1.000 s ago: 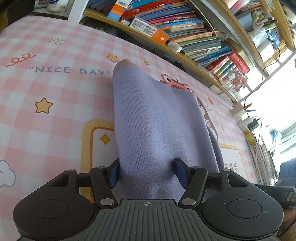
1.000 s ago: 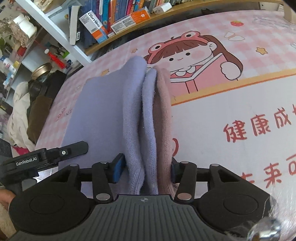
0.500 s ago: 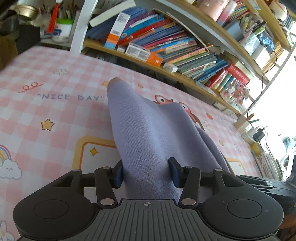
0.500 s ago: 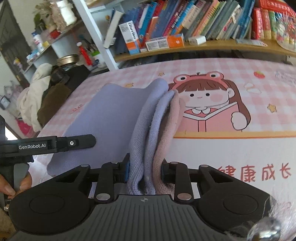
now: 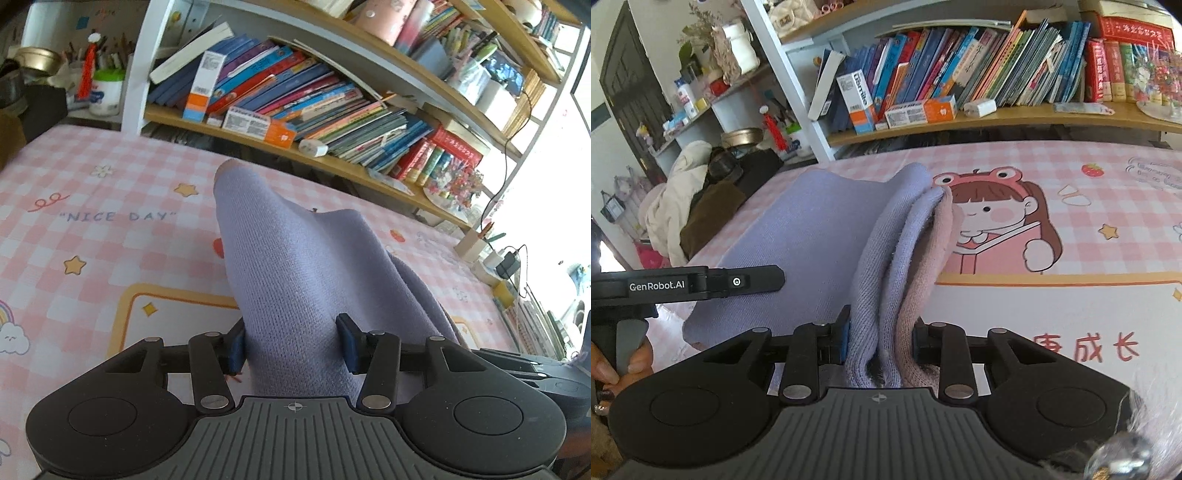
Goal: Fold clothes
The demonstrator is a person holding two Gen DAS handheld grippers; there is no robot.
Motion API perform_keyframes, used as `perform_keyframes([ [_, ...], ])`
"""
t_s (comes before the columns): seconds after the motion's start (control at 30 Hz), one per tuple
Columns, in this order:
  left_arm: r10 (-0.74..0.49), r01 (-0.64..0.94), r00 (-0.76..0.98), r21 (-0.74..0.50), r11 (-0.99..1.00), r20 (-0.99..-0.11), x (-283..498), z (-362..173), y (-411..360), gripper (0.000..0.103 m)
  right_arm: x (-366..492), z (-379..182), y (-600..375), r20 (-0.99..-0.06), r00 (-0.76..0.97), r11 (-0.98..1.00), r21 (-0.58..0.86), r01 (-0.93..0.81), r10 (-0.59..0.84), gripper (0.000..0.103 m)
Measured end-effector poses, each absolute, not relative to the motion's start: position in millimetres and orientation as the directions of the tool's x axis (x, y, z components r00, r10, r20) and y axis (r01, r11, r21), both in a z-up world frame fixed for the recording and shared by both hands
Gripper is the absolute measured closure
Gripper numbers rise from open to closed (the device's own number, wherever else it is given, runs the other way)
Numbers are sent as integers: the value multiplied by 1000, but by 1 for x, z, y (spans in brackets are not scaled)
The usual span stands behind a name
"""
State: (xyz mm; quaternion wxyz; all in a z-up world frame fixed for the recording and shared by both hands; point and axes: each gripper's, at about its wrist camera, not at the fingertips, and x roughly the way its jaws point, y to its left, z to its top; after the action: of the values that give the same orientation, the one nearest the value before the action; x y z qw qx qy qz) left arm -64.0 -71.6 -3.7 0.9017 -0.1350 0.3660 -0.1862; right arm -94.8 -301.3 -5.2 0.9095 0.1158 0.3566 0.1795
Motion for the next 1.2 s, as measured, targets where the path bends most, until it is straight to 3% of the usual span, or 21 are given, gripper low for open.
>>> perform_keyframes([
  [0.73, -465, 297, 650, -362, 884, -601, -72, 2, -104, 55, -117, -2, -334, -583, 722, 919, 341, -198, 372, 77],
  [1.2, -530, 355, 623, -396, 847, -575, -32, 5, -55, 55, -97, 7, -284, -570, 761, 937, 320, -141, 310, 77],
])
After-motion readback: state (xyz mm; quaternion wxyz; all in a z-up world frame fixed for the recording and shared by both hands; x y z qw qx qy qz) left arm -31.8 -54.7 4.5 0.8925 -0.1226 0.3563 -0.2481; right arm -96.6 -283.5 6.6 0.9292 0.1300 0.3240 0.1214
